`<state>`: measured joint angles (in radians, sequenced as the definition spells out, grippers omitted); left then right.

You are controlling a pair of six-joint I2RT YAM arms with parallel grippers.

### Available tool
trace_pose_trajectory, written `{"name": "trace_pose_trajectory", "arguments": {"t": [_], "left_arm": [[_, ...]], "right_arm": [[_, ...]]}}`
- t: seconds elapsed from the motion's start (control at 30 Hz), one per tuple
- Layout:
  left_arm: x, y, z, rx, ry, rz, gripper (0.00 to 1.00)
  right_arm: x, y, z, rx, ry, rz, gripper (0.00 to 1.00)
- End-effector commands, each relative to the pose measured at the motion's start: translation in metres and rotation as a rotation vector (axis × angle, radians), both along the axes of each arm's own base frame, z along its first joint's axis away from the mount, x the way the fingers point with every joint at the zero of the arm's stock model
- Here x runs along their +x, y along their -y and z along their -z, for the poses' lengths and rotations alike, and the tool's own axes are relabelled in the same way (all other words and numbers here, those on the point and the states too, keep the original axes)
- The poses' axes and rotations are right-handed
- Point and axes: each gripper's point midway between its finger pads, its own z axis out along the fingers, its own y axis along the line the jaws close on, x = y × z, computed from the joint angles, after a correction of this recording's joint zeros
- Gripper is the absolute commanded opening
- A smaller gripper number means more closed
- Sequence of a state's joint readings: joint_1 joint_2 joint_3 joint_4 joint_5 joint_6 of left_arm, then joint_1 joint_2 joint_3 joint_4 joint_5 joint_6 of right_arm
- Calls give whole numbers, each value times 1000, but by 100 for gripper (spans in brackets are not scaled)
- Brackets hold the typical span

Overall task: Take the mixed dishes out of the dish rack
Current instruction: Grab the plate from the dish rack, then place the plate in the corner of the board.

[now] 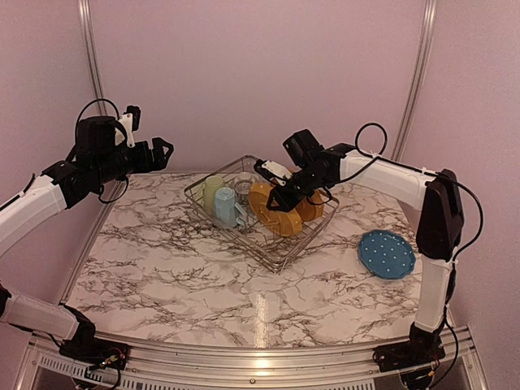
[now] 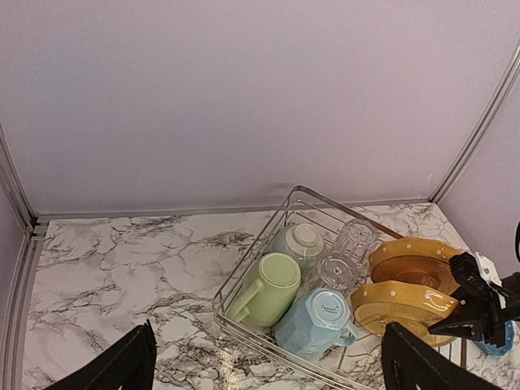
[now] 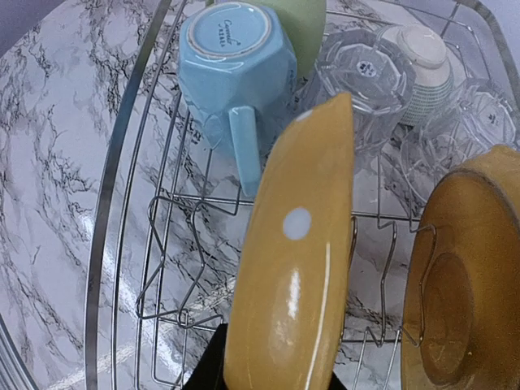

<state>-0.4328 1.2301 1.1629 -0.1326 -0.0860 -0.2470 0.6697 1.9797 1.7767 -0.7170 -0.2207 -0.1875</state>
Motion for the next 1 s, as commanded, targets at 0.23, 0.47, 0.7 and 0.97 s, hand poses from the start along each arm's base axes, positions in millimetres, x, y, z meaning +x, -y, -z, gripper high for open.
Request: {"name": "trace_pose_trajectory", "arguments": {"t": [0.23,0.47,0.7,0.97], "left_arm": [[0,3,3,-5,-9,14,99],[0,2,2,-3,-8,13,99],[0,3,2,-5,-10,14,99],[0,3,4,-4,-14,14,99]], "right_arm": [[8,-2,-121,182,204,61,0],[-2,-5,-132,265,142,30,0],[4,10,-143,343,83,65,0],[1,17,-174,476,13,101,0]]}}
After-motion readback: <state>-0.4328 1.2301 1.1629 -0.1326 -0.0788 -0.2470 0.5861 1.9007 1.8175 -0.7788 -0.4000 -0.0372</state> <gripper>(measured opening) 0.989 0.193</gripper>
